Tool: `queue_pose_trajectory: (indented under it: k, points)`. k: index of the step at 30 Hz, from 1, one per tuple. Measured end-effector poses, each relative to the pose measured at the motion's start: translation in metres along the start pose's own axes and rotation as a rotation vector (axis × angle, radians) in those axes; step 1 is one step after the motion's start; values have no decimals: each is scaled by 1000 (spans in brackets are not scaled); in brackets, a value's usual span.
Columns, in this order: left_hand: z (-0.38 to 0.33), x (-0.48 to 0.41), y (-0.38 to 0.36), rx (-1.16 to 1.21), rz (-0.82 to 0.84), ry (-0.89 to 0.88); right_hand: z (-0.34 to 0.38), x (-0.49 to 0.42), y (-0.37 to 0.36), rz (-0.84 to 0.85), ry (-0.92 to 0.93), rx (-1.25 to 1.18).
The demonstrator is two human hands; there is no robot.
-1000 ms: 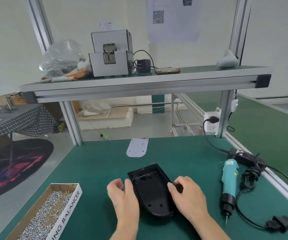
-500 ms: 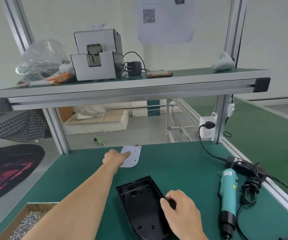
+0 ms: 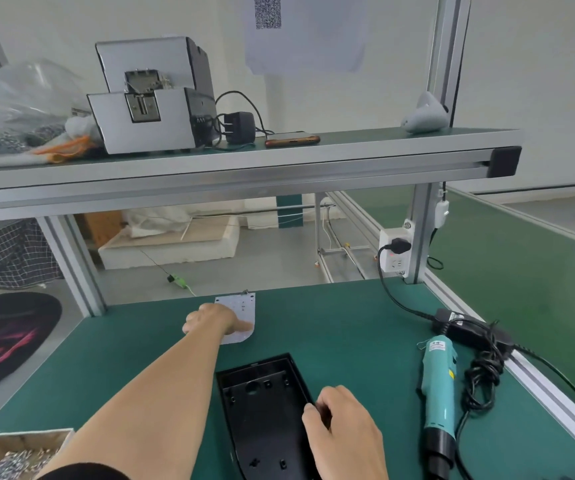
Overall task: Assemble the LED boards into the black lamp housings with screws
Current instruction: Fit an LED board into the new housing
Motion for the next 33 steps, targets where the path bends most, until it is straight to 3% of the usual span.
queue_pose_trajectory:
  k: [7,12,14,17,21,27,33]
  points:
    - [15,1,2,137,-18,11,0,0,0,-14,3,-3]
    - [15,0,7,469,-44,-57,-5,-3,-2,-11,5,-27]
    - [22,-1,-2,771,127,28,-7,-4,-3,-10,1,-43]
    - [37,11,-2,1157,331,-14,-10,-7,-5,-23,-5,-62]
    - [64,33,1,1462,496,-50,-14,-9,-5,-37,-38,-98]
    - [106,83,21,1669,592,-408,-14,-8,-4,-26,-27,-143]
    - [149,153,37,1581,694,-754,-7,-1,2,29,-10,-194]
Point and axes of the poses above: each hand's wrist, its own x-axis away from the middle knuckle, its own y-axis out of the back of the hand, z = x × y, the point moved 4 cm from there along -x, towards the middle knuckle
